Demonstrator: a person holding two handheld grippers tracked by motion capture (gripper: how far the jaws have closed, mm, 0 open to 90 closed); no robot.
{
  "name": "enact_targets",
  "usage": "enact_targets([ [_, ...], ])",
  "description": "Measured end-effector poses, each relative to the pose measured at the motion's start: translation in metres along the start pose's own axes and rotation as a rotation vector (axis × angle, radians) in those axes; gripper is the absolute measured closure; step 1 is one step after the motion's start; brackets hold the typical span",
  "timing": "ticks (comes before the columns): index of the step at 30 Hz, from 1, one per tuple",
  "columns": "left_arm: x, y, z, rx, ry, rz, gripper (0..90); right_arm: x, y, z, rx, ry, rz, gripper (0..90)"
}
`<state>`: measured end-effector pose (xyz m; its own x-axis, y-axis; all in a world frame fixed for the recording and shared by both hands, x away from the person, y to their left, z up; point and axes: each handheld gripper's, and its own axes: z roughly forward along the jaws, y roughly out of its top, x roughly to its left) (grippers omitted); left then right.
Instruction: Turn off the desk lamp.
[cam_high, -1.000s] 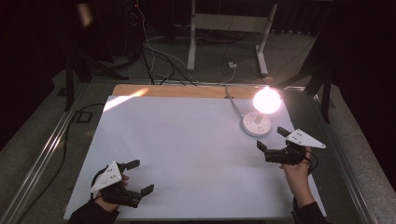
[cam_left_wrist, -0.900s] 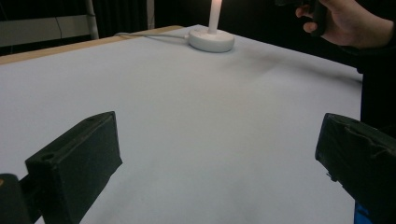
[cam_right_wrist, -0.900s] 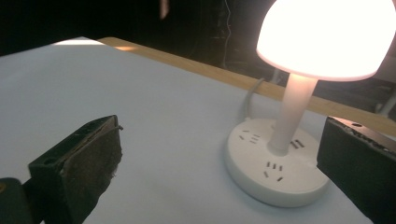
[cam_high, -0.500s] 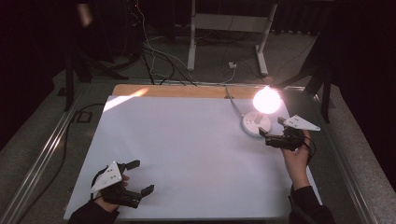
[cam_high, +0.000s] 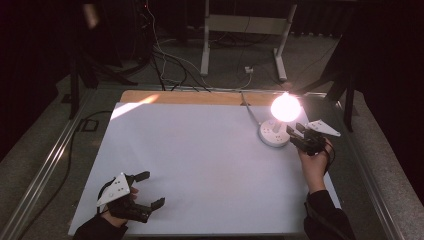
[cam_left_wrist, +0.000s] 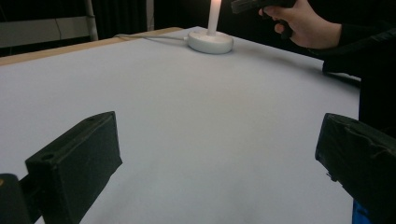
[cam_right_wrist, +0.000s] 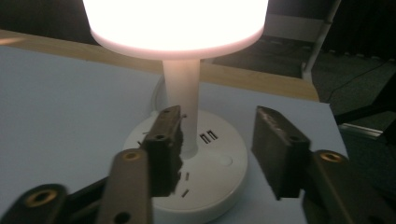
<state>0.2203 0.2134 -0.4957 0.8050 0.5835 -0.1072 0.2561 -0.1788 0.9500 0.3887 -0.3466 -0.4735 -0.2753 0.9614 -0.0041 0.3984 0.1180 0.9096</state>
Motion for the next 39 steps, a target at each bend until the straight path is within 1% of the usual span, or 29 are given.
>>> enact_targets([
  [1,0.000,0.000,0.000,-0.001,0.000,0.002,0.7,0.000,0.000,0.000,0.000,0.000,0.000,63.5],
  [2,0.000,0.000,0.000,-0.001,0.000,0.003,0.7,-0.003,0.000,0.002,0.003,0.014,0.012,66.9],
  [3,0.000,0.000,0.000,0.000,0.000,0.000,0.7,-0.005,-0.001,0.004,0.008,0.016,0.019,69.2],
  [4,0.000,0.000,0.000,0.000,0.001,0.001,0.7,-0.007,-0.001,0.005,0.011,0.021,0.024,73.7],
  [5,0.000,0.000,0.000,0.001,0.001,0.002,0.7,-0.009,-0.002,0.007,0.013,0.042,0.034,76.3],
  [6,0.000,0.000,0.000,0.002,0.000,0.004,0.7,-0.013,-0.003,0.012,0.029,0.062,0.037,82.2],
  [7,0.000,0.000,0.000,0.000,0.000,0.002,0.7,-0.013,-0.003,0.012,0.029,0.062,0.037,82.2],
  [8,0.000,0.000,0.000,-0.001,0.000,0.001,0.7,-0.016,-0.005,0.015,0.045,0.086,0.035,84.7],
  [9,0.000,0.000,0.000,0.000,0.001,0.002,0.7,-0.016,-0.005,0.015,0.045,0.086,0.035,84.7],
  [11,0.000,0.000,0.000,0.000,0.002,0.001,0.7,-0.020,-0.006,0.019,0.050,0.116,0.046,87.4],
  [12,0.000,0.000,0.000,-0.001,0.002,0.000,0.7,-0.021,-0.007,0.021,0.052,0.124,0.047,89.2],
  [13,0.000,0.000,0.000,-0.003,0.003,-0.001,0.7,-0.023,-0.007,0.022,0.052,0.143,0.047,89.5],
  [14,0.000,0.000,0.000,-0.003,0.004,-0.001,0.7,-0.026,-0.007,0.026,0.055,0.185,0.041,89.7],
  [15,0.000,0.000,0.000,0.000,0.004,0.000,0.7,-0.026,-0.007,0.026,0.055,0.185,0.041,89.7],
  [17,0.000,0.000,0.000,0.001,0.006,0.002,0.7,-0.030,-0.008,0.031,0.066,0.212,0.035,89.8],
  [19,0.000,0.000,0.000,-0.001,0.006,0.002,0.7,-0.032,-0.008,0.036,0.087,0.214,0.031,89.9],
  [23,0.000,0.000,0.000,0.000,0.012,0.002,0.7,-0.037,-0.010,0.043,0.097,0.241,0.076,90.0],
  [24,0.000,0.000,0.000,-0.001,0.013,0.001,0.7,-0.038,-0.011,0.045,0.104,0.231,0.077,90.0],
  [27,0.000,0.000,0.000,0.003,0.015,0.004,0.7,-0.039,-0.015,0.049,0.113,0.219,0.082,90.0],
  [32,0.000,0.000,0.000,0.005,0.016,0.006,0.7,-0.040,-0.020,0.052,0.116,0.221,0.090,90.0],
  [36,0.000,0.000,0.000,0.005,0.017,0.005,0.7,-0.039,-0.021,0.053,0.126,0.216,0.078,90.0],
  [39,0.000,0.000,0.000,0.005,0.016,0.007,0.7,-0.039,-0.022,0.053,0.125,0.211,0.081,90.0],
])
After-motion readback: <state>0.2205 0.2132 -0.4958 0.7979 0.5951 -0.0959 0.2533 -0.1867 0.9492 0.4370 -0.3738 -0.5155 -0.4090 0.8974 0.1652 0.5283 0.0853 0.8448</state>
